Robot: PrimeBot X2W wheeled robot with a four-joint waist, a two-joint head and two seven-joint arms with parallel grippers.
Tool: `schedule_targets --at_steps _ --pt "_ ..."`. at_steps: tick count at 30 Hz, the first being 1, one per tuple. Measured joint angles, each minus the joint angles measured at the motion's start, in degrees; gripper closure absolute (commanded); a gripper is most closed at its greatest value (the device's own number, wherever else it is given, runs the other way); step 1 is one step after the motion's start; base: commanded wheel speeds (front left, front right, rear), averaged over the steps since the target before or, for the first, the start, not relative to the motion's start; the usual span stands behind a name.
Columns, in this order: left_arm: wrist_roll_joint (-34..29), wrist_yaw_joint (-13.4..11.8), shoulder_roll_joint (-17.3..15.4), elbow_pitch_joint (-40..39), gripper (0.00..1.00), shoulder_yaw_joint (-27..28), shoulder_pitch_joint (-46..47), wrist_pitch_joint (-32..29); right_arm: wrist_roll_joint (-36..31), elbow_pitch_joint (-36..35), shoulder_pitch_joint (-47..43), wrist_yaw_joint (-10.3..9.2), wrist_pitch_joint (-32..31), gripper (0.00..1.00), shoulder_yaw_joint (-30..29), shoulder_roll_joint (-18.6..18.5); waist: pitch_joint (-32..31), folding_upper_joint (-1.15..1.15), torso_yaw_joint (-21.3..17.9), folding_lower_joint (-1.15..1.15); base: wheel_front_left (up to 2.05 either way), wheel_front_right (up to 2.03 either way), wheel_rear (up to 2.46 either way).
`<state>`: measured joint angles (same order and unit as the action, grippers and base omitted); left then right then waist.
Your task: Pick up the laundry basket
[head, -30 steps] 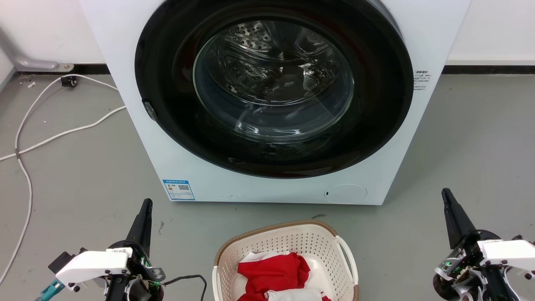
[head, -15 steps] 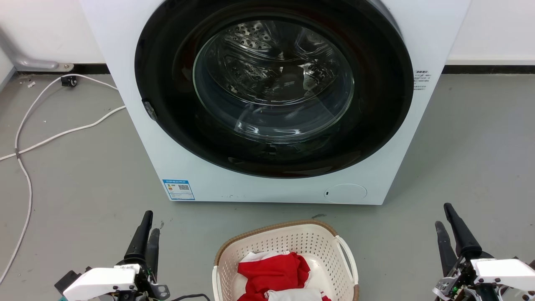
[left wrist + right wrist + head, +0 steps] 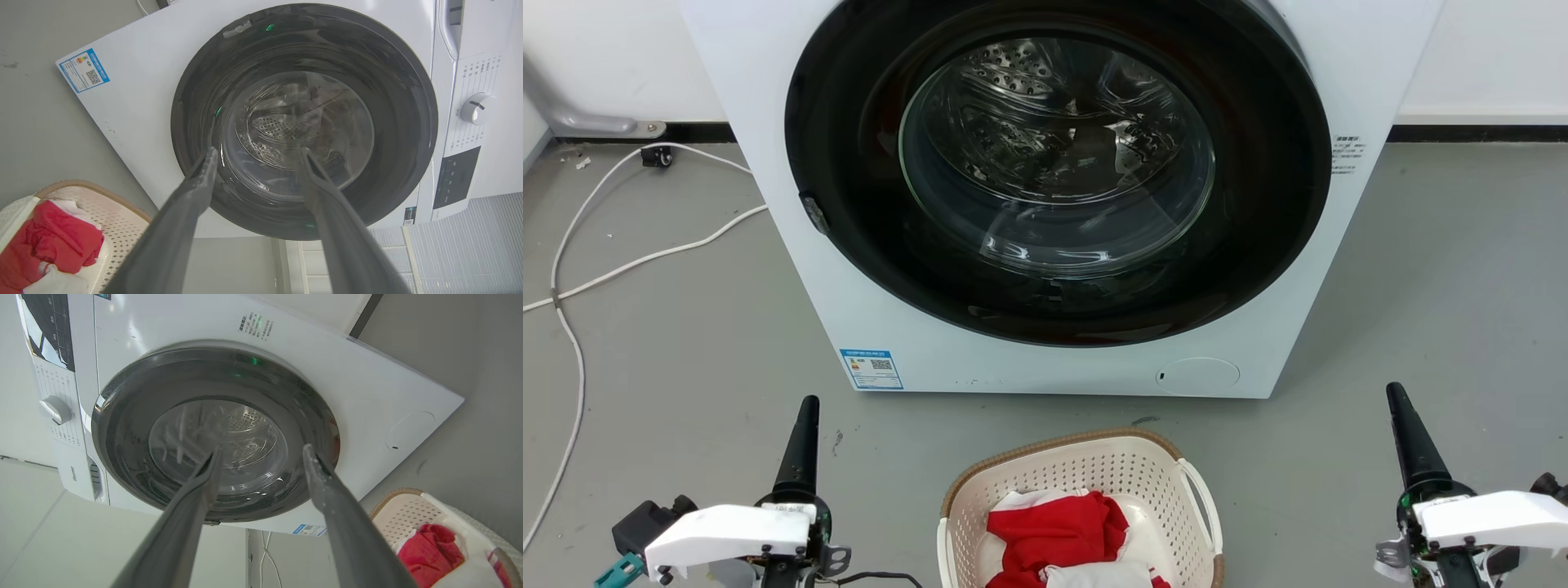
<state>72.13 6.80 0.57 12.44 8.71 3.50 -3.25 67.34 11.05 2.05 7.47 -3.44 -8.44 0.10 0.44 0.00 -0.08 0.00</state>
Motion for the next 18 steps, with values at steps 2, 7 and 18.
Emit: schedule_targets --at_steps 2,7,18 --pt "-2.3 -0.4 0.0 -0.5 0.0 -0.4 0.0 0.5 -3.0 -0.6 0.0 0.0 0.6 0.0 0.4 0.0 0.0 0.0 0.0 0.0 0.0 0.0 0.0" --pt "-8.0 -1.4 0.0 -1.5 0.0 -1.4 0.0 1.8 -9.7 -2.0 -0.6 0.01 2.0 0.0 1.4 0.0 0.1 0.0 0.0 0.0 0.0 0.0 0.0" --pt "-18.5 -2.4 -0.1 -3.4 0.0 -3.2 -0.6 4.5 -21.4 -3.8 -1.5 0.01 4.5 0.0 2.6 0.0 0.1 0.0 0.0 0.0 0.0 0.0 0.0"
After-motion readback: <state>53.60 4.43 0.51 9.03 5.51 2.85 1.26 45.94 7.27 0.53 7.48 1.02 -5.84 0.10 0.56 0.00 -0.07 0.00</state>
